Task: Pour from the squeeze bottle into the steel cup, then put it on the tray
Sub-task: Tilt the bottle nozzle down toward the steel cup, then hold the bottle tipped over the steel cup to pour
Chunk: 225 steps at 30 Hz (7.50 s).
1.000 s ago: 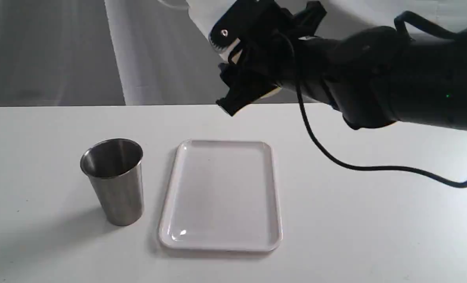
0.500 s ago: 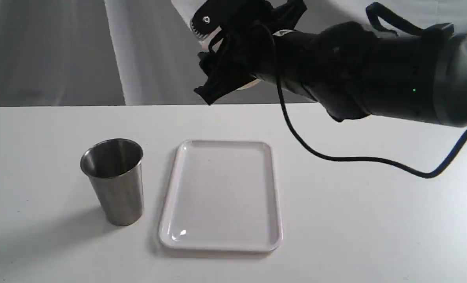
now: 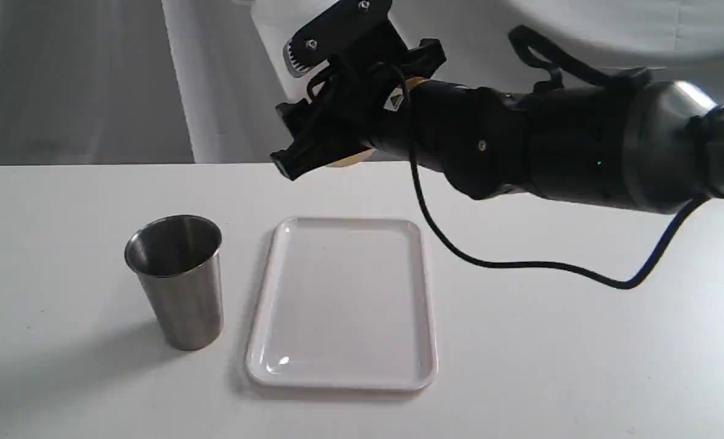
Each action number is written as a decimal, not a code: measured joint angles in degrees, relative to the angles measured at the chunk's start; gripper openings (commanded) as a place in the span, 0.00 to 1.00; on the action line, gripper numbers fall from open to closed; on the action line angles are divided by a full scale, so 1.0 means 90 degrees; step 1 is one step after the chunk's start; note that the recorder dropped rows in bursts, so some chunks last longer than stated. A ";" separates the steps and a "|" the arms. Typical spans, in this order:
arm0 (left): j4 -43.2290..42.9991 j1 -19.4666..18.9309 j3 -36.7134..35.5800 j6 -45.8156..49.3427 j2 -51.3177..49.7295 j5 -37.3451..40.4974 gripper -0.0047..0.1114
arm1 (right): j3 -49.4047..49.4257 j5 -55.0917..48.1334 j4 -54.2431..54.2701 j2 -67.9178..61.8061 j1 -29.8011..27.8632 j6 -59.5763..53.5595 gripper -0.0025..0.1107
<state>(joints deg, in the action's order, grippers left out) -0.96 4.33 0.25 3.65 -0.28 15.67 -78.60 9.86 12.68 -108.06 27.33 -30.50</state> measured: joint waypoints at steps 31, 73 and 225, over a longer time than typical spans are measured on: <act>0.0000 0.0000 0.0000 0.0000 0.0000 0.0000 0.11 | -0.0886 -0.2869 -0.4605 -0.0555 -0.0371 0.2701 0.02; 0.0000 0.0000 0.0000 0.0000 0.0000 0.0000 0.11 | -0.1045 -0.3463 -1.0284 -0.0793 0.0567 0.4733 0.02; -0.0129 0.0000 0.0000 0.0000 0.0000 0.0000 0.11 | -0.1899 -0.5025 -1.2415 -0.1515 0.1091 0.2426 0.02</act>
<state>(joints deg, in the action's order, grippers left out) -2.12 4.33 0.25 3.65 -0.28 15.67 -95.70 -35.36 -99.05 -121.69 37.15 -8.66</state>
